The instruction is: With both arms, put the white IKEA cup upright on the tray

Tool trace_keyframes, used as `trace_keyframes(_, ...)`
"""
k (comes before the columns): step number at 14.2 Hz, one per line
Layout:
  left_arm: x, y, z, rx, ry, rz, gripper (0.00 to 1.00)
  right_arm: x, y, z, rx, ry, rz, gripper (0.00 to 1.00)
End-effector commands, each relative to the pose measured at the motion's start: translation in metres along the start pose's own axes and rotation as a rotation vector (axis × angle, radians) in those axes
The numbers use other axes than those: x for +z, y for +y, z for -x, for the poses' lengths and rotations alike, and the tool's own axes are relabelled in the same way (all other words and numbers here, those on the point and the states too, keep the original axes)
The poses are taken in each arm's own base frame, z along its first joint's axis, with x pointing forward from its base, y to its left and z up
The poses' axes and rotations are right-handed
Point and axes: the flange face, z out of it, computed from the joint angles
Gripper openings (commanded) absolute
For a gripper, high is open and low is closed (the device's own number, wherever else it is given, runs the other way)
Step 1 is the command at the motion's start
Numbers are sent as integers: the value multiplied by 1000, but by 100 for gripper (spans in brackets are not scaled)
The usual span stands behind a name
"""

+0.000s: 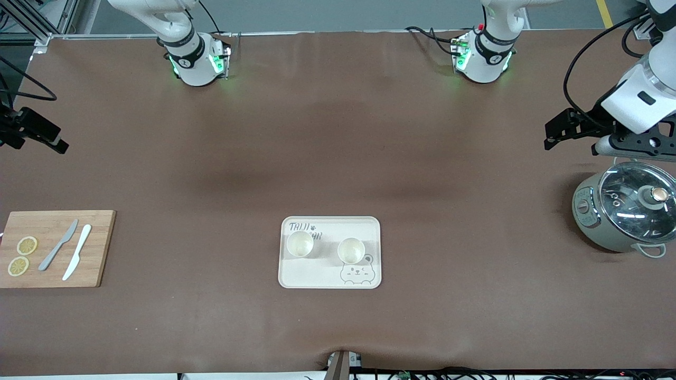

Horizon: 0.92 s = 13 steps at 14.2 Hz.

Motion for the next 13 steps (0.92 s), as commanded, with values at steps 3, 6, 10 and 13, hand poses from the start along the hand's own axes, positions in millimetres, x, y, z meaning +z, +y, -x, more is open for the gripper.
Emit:
trace_keyframes(3,-5,-3,4,4,-6,0,100,-3,-2,9,-10,4,31,100)
trace_keyframes(6,-1,-2,4,44,-19,-98,100,-4,-2,7,-14,10,40,100)
trace_keyframes(10,3,3,5,53,-39,-98,100,-4,-2,7,-16,11,50,100)
trace_keyframes(13,3,3,4,51,-39,-99,100,-5,-2,8,-19,12,61,100)
